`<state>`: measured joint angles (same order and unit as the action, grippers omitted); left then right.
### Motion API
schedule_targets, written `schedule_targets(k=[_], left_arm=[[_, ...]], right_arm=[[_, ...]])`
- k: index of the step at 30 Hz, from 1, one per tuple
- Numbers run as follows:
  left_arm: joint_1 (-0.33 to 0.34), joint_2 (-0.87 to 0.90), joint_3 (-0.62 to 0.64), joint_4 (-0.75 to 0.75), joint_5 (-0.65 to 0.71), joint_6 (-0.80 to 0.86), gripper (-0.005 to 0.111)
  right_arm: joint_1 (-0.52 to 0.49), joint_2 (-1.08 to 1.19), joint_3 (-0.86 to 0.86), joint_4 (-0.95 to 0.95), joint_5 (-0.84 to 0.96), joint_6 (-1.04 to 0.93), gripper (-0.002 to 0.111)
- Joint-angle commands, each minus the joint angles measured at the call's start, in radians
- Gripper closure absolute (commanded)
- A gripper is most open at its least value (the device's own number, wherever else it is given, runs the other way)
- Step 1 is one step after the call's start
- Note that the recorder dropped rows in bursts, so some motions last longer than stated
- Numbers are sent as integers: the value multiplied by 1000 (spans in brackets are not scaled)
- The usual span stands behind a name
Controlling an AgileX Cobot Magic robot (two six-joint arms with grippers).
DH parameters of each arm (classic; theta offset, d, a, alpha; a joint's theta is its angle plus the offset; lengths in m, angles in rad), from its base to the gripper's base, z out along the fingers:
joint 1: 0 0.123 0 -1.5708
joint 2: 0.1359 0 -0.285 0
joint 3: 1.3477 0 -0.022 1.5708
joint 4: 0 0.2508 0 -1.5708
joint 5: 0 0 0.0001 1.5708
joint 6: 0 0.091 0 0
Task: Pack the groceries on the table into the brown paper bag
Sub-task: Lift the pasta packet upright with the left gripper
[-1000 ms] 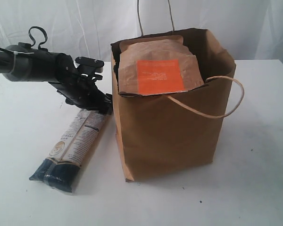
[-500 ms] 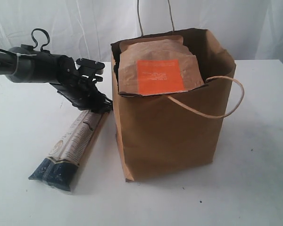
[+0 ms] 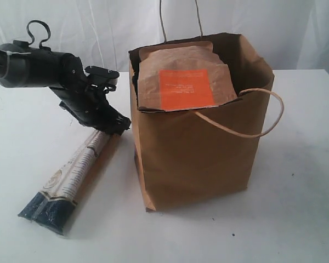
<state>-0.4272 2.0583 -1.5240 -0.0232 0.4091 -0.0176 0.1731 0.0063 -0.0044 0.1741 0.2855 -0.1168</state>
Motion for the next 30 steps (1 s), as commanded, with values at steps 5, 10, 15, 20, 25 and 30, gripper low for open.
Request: schedule_targets(k=[5, 10, 15, 20, 25, 30], left_arm=[[56, -197, -2, 35, 96, -5, 106], [86, -297, -2, 35, 134, -5, 106], [101, -404, -2, 31, 138, -12, 106], [105, -512, -2, 29, 175, -8, 106], [105, -601, -2, 29, 196, -8, 106], [105, -685, -10, 32, 189, -4, 106]], right_arm=[[-4, -6, 4, -6, -11, 1, 108], [-4, -6, 4, -6, -11, 1, 108], [-4, -6, 4, -6, -9, 0, 108], [-4, -6, 4, -6, -9, 0, 108], [-4, -6, 4, -6, -9, 0, 108], [-4, -6, 4, -6, -9, 0, 108]])
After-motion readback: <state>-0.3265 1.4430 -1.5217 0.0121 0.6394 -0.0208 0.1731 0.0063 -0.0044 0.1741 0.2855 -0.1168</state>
